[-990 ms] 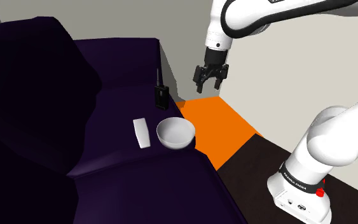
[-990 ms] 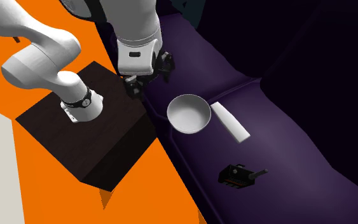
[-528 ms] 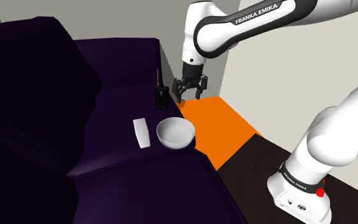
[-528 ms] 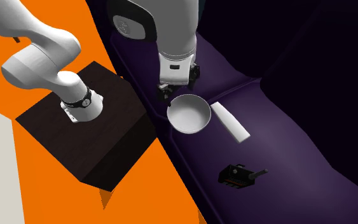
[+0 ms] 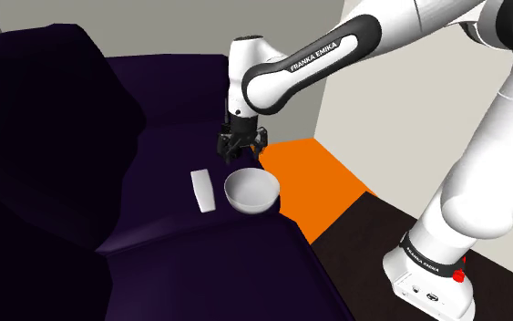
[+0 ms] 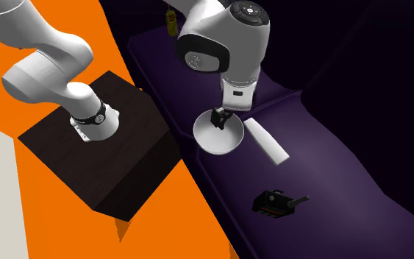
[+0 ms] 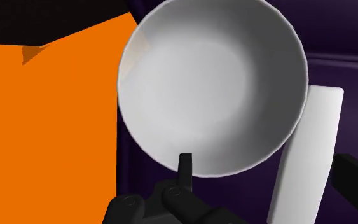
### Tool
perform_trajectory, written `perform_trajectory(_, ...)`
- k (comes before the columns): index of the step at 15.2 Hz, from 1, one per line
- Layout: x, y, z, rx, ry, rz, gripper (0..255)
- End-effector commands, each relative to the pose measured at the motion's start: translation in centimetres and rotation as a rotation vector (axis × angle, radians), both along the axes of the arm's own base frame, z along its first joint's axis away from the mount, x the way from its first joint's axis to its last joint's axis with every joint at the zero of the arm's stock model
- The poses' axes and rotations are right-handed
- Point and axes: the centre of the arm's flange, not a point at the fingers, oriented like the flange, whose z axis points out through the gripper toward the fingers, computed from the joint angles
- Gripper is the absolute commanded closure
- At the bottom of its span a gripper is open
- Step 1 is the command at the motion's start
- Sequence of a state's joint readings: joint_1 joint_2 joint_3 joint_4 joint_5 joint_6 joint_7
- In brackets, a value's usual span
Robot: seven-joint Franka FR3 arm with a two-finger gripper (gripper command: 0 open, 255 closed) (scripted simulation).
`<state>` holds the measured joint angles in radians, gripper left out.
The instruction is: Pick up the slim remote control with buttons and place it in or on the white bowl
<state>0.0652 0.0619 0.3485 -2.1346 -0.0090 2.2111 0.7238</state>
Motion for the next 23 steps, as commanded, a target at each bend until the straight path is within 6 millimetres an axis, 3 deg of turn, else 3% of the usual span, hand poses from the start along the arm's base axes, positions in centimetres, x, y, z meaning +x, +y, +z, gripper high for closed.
perform_trajectory(1,1.9,1.6,-1.6,-0.004,-0.001,-0.017,0)
perform_trajectory(12,10.5,9.2,-10.5,-0.028,-0.001,-0.098,0)
perform_trajectory(19,10.6,9.1,-14.2,-0.028,-0.001,-0.098,0)
perform_trajectory(23,10.6,9.1,-14.5,-0.028,-0.001,-0.098,0)
